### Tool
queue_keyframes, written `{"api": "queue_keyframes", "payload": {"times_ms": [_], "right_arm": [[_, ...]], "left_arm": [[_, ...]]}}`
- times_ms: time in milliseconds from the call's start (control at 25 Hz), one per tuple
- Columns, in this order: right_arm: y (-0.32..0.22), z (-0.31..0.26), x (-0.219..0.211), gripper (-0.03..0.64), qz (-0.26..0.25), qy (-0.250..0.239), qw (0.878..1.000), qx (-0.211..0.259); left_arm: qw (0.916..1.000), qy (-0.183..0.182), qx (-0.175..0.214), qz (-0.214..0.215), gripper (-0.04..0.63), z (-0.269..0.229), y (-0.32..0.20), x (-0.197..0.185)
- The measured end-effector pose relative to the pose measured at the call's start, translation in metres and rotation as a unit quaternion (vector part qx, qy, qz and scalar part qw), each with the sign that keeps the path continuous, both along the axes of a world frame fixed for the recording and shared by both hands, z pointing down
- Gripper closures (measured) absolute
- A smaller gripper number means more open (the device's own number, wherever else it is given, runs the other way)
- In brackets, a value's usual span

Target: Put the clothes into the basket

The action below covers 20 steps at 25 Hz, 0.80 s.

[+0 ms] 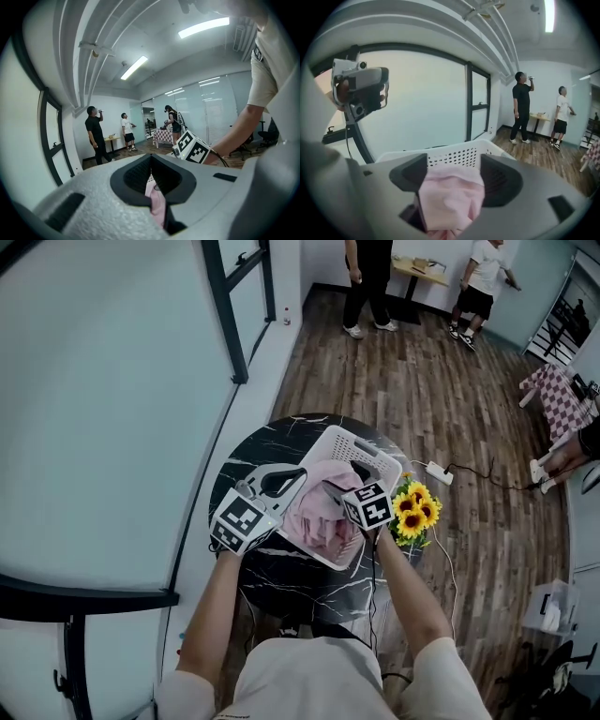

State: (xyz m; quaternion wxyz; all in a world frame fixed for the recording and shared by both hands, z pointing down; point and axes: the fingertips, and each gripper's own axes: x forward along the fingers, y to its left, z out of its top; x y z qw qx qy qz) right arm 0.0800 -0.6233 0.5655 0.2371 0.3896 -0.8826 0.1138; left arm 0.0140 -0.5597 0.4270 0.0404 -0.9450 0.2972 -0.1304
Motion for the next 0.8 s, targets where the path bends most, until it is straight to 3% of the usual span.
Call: {"api": "queue_keyframes", "payload": {"times_ms": [80,120,160,360,560,800], "right_arm": [[-0.002,-0.014,0.0,0.467,0.007,-0.007,1.0,0.021],[-0.003,-0.022,0.001,0.551,0.013,-0.015,0.999,0.029],[-0.004,-0.029,0.003,0.585,0.017,-0.023,0.999,0.035],[0.008,-0.068,0.006,0.598,0.017,-0.078,0.995,0.067],[0.055,-0.131,0.006,0.598,-0.009,-0.134,0.985,0.111],[0.103,-0.157,0.018,0.598,-0.029,-0.149,0.979,0.136]], "left_arm": [[1.0,-0.003,-0.003,0.005,0.58,0.003,0.004,0.004],[1.0,-0.005,-0.004,0.007,0.58,0.005,0.006,0.007],[0.9999,-0.006,-0.006,0.009,0.58,0.006,0.007,0.01],[0.9999,-0.004,-0.012,0.012,0.58,0.015,0.003,0.021],[0.9996,0.01,-0.016,0.02,0.58,0.013,0.008,0.033],[0.9986,0.028,-0.027,0.036,0.58,0.021,0.018,0.044]]}}
